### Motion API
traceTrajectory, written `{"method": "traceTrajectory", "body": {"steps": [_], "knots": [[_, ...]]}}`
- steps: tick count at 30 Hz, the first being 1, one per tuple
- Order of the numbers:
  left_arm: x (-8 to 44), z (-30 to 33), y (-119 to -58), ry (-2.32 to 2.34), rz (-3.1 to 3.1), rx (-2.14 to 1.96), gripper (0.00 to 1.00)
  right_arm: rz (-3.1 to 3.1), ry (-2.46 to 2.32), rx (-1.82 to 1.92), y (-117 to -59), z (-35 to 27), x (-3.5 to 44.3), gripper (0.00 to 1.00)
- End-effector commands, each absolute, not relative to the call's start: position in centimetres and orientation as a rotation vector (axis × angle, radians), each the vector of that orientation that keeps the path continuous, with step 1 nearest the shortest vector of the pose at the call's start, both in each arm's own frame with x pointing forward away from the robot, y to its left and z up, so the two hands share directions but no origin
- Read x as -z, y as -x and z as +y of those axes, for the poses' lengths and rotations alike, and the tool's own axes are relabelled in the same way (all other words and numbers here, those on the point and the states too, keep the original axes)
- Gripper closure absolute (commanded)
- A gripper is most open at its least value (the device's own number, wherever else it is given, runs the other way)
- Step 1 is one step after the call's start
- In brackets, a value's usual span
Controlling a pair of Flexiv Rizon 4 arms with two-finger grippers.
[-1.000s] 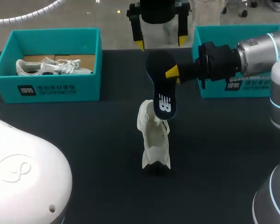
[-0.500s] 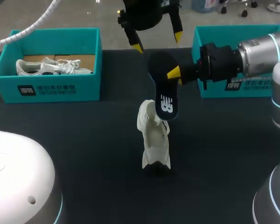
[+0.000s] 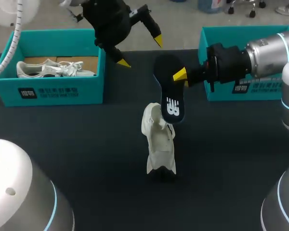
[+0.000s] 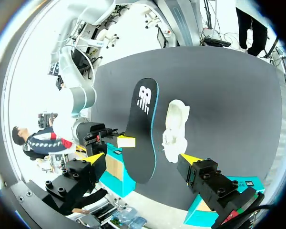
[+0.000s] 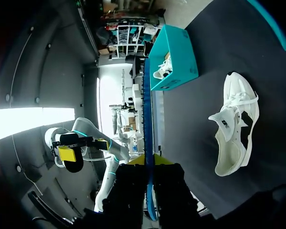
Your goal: Take the shoe out of the shoebox, open the shoe tongue, remove and reinsert the insole, then place the shoe into the shoebox
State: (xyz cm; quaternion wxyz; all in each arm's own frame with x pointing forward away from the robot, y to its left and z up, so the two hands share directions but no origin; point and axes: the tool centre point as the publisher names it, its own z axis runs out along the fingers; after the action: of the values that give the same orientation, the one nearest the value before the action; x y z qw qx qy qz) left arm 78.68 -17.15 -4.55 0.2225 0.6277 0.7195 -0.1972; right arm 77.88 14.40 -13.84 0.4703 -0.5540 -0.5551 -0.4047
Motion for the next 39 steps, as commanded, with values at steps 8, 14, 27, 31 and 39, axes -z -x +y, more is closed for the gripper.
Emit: {"method": "traceTrajectory", "body": {"steps": [8,14,27,31,39], "knots": [[5.3,-16.2,-78.7,-1.571,1.795,0.734,0.00,-1.347,1.362,0.989,-77.9,14.3,14.2,1.00],[6.9,-16.4,-79.1,-1.449,1.603,0.764,0.00,-1.355,1.355,0.997,-78.3,14.2,13.4,1.00],[6.5,-16.3,-81.1,-1.227,1.434,0.753,0.00,-1.364,1.336,1.028,-79.0,13.6,12.0,1.00],[6.5,-16.3,-81.1,-1.227,1.434,0.753,0.00,-1.360,1.331,1.033,-79.1,13.2,11.1,1.00],[7.3,-16.3,-81.2,-1.208,1.355,0.820,0.00,-1.336,1.321,1.012,-79.4,12.8,9.7,1.00]]}}
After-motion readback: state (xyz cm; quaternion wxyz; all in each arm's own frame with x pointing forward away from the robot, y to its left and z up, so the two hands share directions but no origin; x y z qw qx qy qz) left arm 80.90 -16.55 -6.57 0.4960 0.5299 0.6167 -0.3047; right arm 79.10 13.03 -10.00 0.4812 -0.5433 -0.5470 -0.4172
